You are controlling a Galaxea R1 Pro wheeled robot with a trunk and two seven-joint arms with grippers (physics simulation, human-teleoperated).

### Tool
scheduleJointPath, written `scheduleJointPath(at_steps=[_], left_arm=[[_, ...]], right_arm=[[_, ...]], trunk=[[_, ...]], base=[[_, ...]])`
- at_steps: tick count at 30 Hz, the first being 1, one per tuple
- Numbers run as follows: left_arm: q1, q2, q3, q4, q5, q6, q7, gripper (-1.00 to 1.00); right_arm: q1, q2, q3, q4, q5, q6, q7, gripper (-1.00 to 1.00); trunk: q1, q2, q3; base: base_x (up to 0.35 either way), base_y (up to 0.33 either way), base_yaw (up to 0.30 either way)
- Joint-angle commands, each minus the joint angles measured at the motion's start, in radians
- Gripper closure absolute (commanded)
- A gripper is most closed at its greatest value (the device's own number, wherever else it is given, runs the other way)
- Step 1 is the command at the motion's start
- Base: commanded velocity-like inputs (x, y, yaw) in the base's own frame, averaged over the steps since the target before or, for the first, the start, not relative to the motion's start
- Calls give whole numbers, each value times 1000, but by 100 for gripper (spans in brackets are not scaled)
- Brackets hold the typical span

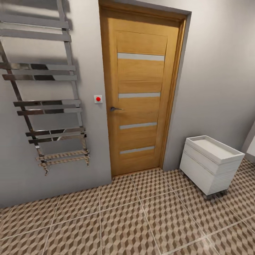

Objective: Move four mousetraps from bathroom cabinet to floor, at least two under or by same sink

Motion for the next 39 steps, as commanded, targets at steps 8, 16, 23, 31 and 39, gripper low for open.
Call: scheduleJointPath(at_steps=[8, 16, 23, 31, 39], left_arm=[[0, 0, 0, -1, 1, -1, 0, -100], [0, 0, 1, -1, 1, -1, 0, -100], [0, 0, 1, -1, 1, -1, 0, -100], [0, 0, 1, -1, 1, -1, 0, -100], [0, 0, 1, -1, 1, -1, 0, -100]], right_arm=[[-1, 0, 0, 1, 0, -3, 0, -100], [0, 0, 0, 1, 0, -3, 0, -100], [-1, 0, 0, 1, 0, -3, 0, -100], [-1, 0, 0, 1, 0, -3, 0, -100], [0, 0, 0, 1, 0, -4, -1, -100]], trunk=[[0, 0, -1], [0, 0, -1], [0, 0, -1], [0, 0, -1], [0, 0, -1]], base=[[0, 0, 284], [0, 0, 284], [0, 0, 284], [0, 0, 284], [0, 0, 285]])
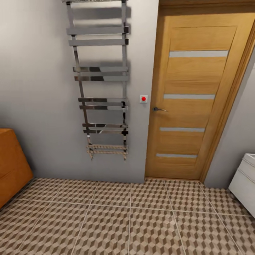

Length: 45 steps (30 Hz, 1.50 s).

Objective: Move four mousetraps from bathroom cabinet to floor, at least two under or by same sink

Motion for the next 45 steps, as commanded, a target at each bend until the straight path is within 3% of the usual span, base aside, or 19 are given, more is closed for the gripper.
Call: scheduleJointPath(at_steps=[1, 45], left_arm=[[0, 0, 1, -1, 1, -1, 0, -100], [0, 0, 0, 2, 0, -1, 0, -100]], right_arm=[[0, 0, 0, 1, 0, -3, -1, -100], [0, 0, 0, 1, 0, -4, -1, -100]], trunk=[[0, 0, -1], [0, 0, -1]], base=[[0, 0, 285], [0, 0, 285]])
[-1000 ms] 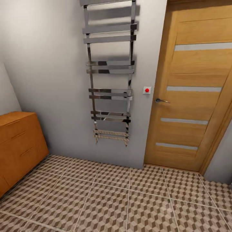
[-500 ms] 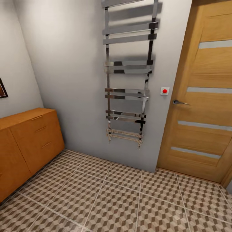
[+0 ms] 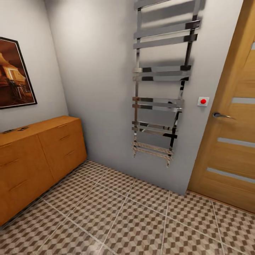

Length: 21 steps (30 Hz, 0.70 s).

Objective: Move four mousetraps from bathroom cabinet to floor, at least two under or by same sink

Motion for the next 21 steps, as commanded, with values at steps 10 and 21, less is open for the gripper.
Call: scheduleJointPath(at_steps=[10, 21], left_arm=[[0, 0, 0, 0, 1, -1, 0, -100], [0, 0, 0, 0, 1, -1, 0, -100]], right_arm=[[-1, 0, 0, 1, 0, -4, 0, -100], [-1, 0, 0, 1, 0, -4, 0, -100]], trunk=[[0, 0, -1], [0, 0, -1]], base=[[0, 0, 285], [0, 0, 285]])
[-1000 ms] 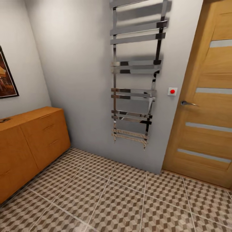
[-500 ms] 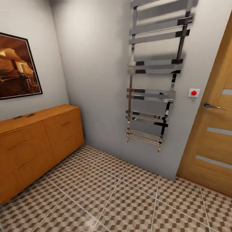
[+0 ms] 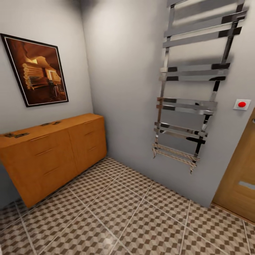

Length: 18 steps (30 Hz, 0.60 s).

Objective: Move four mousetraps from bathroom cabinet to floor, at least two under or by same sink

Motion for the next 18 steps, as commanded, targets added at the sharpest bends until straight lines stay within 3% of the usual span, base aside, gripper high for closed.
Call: scheduleJointPath(at_steps=[1, 18], left_arm=[[0, 0, 0, -1, 1, -1, 0, -100], [0, 0, 0, -1, 1, -1, 0, -100]], right_arm=[[-1, 0, 0, 1, 0, -3, 0, -100], [0, 1, 0, 1, 0, -3, 0, -100]], trunk=[[0, 0, -1], [0, 0, -1]], base=[[0, 0, 285], [0, 0, 285]])
